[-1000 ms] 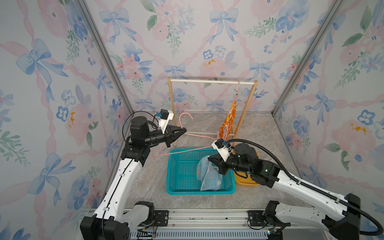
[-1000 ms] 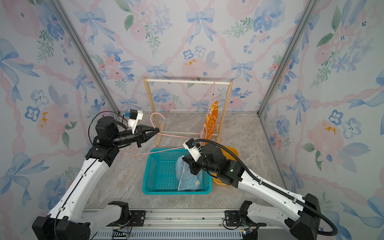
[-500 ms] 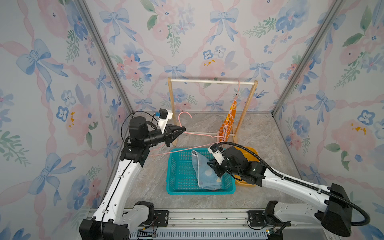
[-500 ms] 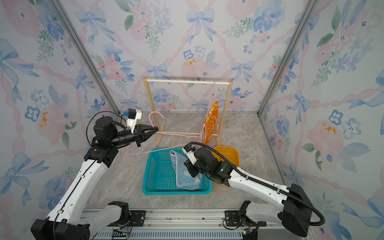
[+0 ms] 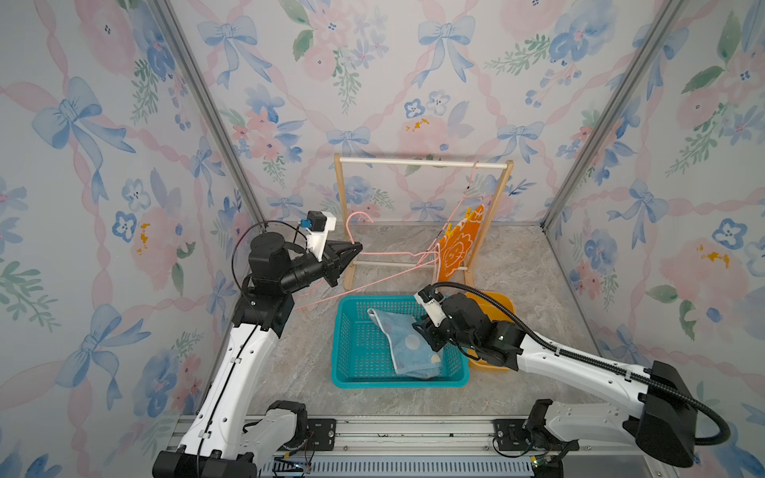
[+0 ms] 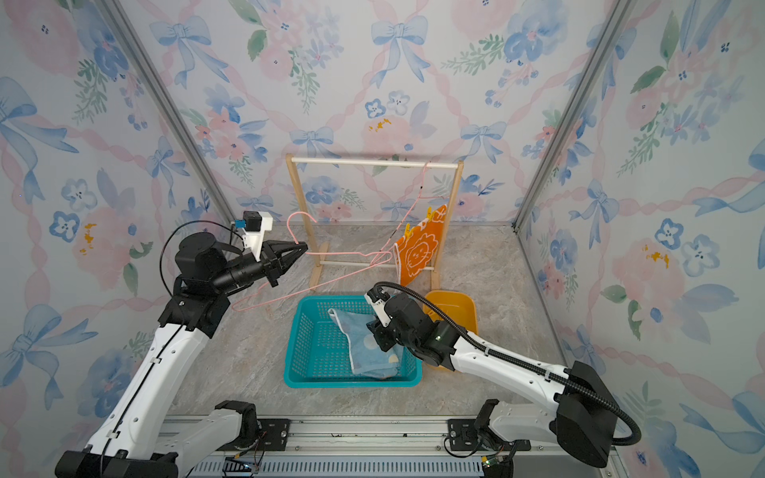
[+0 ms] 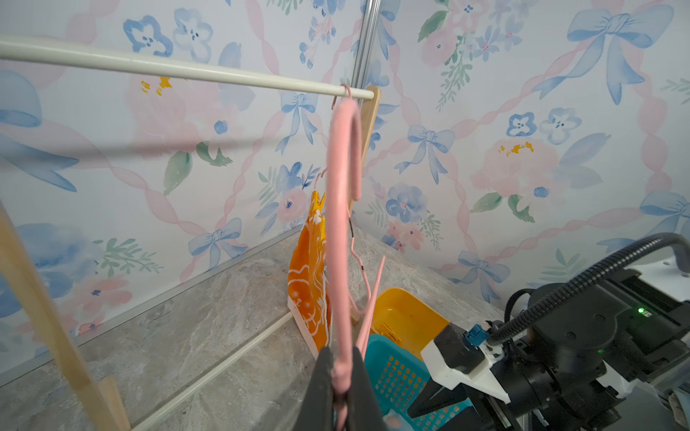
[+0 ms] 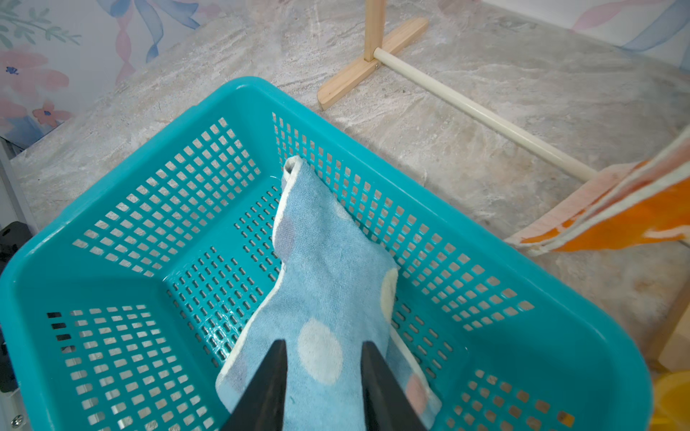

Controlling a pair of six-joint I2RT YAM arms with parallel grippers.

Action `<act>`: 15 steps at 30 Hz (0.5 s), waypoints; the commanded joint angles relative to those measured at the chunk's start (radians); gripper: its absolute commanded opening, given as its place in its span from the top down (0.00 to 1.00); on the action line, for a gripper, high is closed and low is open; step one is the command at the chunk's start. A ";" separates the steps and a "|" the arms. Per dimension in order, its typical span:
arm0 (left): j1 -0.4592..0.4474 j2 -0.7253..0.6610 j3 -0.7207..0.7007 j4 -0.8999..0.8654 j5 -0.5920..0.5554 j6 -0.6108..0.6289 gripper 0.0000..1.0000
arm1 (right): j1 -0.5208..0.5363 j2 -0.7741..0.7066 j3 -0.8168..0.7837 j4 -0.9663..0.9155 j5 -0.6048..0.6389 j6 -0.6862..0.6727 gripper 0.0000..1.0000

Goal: Remove the clothespins securing towels to the hanger
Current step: Place the hanger on the clothesline.

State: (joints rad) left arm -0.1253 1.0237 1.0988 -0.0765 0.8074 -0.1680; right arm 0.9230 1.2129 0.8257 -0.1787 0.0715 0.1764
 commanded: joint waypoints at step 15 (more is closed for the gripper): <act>0.006 -0.097 0.112 0.019 -0.125 -0.040 1.00 | -0.143 -0.283 -0.203 0.038 0.100 0.097 0.63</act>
State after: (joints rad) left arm -0.1238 0.9306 1.1774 -0.0765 0.7601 -0.1886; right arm 0.8040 0.9611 0.6483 -0.1608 0.1513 0.2386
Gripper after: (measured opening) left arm 0.073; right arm 0.369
